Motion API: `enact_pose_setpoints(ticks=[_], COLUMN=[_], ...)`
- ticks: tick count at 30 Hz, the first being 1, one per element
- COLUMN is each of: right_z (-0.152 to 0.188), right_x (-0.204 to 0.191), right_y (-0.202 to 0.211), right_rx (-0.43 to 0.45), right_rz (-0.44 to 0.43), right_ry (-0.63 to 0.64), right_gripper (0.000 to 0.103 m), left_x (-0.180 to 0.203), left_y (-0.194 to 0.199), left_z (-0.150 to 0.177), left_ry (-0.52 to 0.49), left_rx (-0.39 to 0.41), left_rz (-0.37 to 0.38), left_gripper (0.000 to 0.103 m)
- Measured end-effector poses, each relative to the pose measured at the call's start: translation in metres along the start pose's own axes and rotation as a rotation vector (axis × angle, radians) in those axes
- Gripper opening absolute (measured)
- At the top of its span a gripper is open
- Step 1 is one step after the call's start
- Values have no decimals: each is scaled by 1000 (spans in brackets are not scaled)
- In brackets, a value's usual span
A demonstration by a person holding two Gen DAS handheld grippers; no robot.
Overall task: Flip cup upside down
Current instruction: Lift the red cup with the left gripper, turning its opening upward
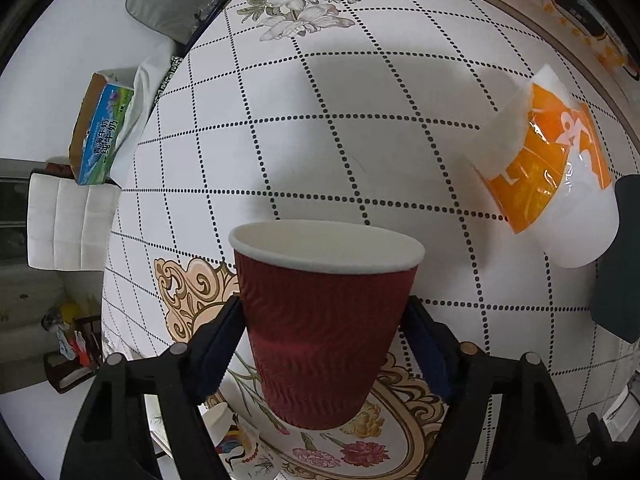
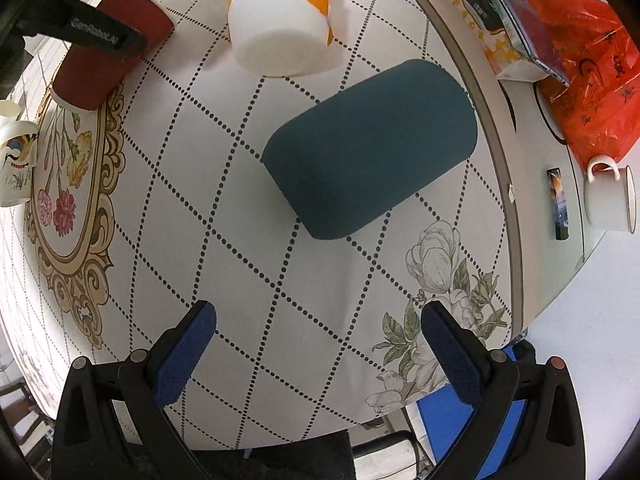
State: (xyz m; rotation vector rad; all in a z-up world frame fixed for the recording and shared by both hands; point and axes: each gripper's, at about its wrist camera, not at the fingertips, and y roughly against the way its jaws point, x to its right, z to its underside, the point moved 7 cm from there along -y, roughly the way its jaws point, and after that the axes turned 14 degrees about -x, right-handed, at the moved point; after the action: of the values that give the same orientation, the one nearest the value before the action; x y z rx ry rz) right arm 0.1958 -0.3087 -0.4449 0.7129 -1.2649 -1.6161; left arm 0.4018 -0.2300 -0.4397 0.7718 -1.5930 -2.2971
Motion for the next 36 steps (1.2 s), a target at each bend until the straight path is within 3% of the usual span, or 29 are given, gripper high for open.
enact_pose_setpoints(ticks=[13, 19, 30, 36], right_z=[5, 9, 19, 33], right_x=[-2, 2, 16, 10], right_y=[4, 3, 24, 29], right_rx=[1, 10, 53, 63], right_rz=[8, -8, -33, -24], right_ry=[-14, -20, 21, 111], right_gripper=[103, 103, 103, 103], left_x=[-8, -14, -10, -1], left_y=[6, 24, 45, 39], left_z=[7, 25, 87, 134], left_ry=[92, 151, 299, 440], left_rx=[7, 11, -52, -126], left_rz=[107, 159, 300, 428], left_gripper=[75, 75, 75, 75])
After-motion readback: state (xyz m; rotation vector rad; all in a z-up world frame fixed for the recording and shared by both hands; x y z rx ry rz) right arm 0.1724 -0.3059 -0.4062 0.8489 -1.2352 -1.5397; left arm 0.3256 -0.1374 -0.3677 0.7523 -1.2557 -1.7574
